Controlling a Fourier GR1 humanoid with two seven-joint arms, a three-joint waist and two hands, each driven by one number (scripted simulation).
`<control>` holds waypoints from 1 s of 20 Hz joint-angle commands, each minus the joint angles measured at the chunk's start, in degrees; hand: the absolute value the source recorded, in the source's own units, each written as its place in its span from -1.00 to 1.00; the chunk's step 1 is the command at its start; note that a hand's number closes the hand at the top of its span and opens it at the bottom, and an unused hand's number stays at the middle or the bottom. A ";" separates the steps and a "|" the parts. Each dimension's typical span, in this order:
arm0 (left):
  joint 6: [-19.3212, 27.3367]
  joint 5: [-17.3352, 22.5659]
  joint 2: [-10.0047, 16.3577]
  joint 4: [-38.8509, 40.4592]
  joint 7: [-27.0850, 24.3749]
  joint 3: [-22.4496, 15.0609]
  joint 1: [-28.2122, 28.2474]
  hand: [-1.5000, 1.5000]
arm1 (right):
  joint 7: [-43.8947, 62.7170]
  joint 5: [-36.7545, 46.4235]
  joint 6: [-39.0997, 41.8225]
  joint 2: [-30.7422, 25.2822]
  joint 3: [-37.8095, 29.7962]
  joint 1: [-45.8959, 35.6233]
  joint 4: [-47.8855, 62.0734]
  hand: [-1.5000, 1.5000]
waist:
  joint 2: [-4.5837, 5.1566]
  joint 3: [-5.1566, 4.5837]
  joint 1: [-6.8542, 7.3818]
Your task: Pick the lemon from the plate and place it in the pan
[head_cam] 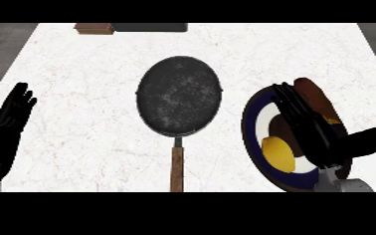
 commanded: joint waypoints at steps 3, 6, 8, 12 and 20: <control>0.90 1.41 -2.75 -0.71 2.31 -0.96 -3.29 0.00 | -4.54 -12.86 17.65 -0.46 -2.33 -10.29 -1.14 1.00 | -0.57 -1.57 -1.22; 1.04 3.30 -5.81 -1.20 3.14 -2.58 -6.39 0.00 | -9.34 -20.09 28.32 1.32 -1.53 -16.29 -5.59 1.00 | -0.40 -1.23 -1.17; 1.13 5.55 -7.86 0.65 6.13 -3.15 -7.72 0.00 | -15.09 -10.41 34.74 -10.56 -8.66 -12.41 1.26 1.00 | 0.15 -1.53 -3.49; 2.59 4.66 -7.96 0.09 7.05 -2.90 -9.05 0.00 | -31.41 -2.56 43.97 -12.75 -16.12 -9.18 7.86 -1.00 | 0.31 -1.29 -2.77; 2.99 2.89 -10.24 2.67 7.52 -5.74 -12.30 0.00 | -44.31 11.36 44.04 -21.19 -20.47 -14.06 12.79 -1.00 | 0.49 -1.41 -1.23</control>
